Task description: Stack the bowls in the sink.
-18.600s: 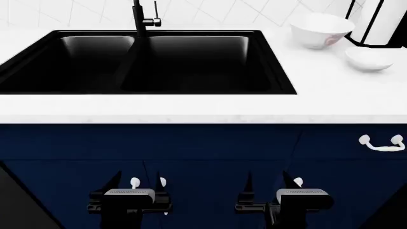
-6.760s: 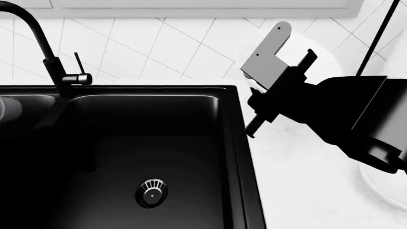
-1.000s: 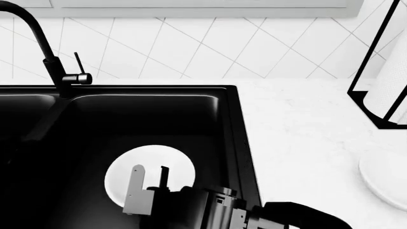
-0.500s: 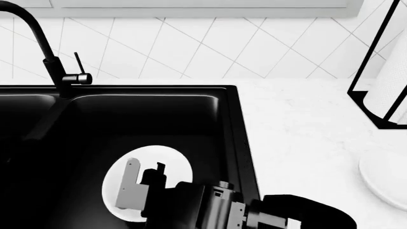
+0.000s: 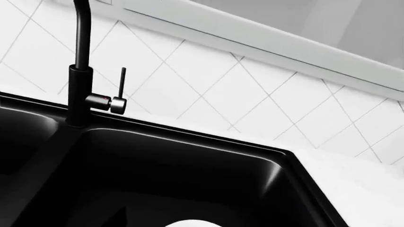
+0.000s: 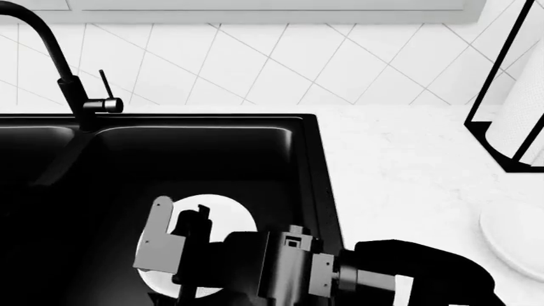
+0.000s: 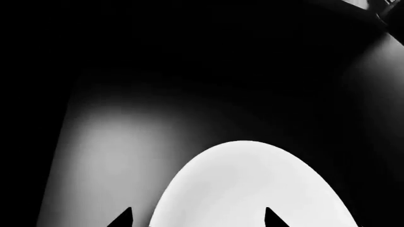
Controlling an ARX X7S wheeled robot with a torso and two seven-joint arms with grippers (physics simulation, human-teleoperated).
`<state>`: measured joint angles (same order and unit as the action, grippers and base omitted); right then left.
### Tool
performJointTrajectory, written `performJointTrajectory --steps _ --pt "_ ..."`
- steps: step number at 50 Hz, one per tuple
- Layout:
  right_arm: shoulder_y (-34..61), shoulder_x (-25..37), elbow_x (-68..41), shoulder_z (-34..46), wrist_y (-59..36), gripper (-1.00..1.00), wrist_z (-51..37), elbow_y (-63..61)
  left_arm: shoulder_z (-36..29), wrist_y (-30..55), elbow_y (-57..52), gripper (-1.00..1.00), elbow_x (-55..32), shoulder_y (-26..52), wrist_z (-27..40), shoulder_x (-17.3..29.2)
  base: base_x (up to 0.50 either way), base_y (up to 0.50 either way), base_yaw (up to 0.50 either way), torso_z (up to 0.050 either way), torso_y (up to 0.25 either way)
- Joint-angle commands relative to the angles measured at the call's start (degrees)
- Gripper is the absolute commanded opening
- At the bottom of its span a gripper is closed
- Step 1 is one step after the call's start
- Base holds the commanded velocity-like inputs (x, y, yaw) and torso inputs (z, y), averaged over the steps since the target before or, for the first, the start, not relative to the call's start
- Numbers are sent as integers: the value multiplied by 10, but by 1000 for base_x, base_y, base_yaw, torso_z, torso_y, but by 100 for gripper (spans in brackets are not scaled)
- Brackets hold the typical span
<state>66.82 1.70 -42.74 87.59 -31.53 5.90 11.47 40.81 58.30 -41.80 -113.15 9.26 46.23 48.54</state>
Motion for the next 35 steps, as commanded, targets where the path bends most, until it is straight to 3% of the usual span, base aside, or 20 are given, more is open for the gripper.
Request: performJointTrajectory --steps 1,19,35 --pt "26 18 -39 -20 -19 100 -22 -58 -6 -7 -6 100 -10 5 7 7 0 0 0 0 0" --pt "82 112 -135 -113 -91 100 -130 -235 -17 -15 -14 100 -16 18 6 14 0 0 0 0 0" --pt "89 188 -181 -165 -107 100 -186 -283 -27 -20 -16 100 -15 29 -5 11 0 0 0 0 0"
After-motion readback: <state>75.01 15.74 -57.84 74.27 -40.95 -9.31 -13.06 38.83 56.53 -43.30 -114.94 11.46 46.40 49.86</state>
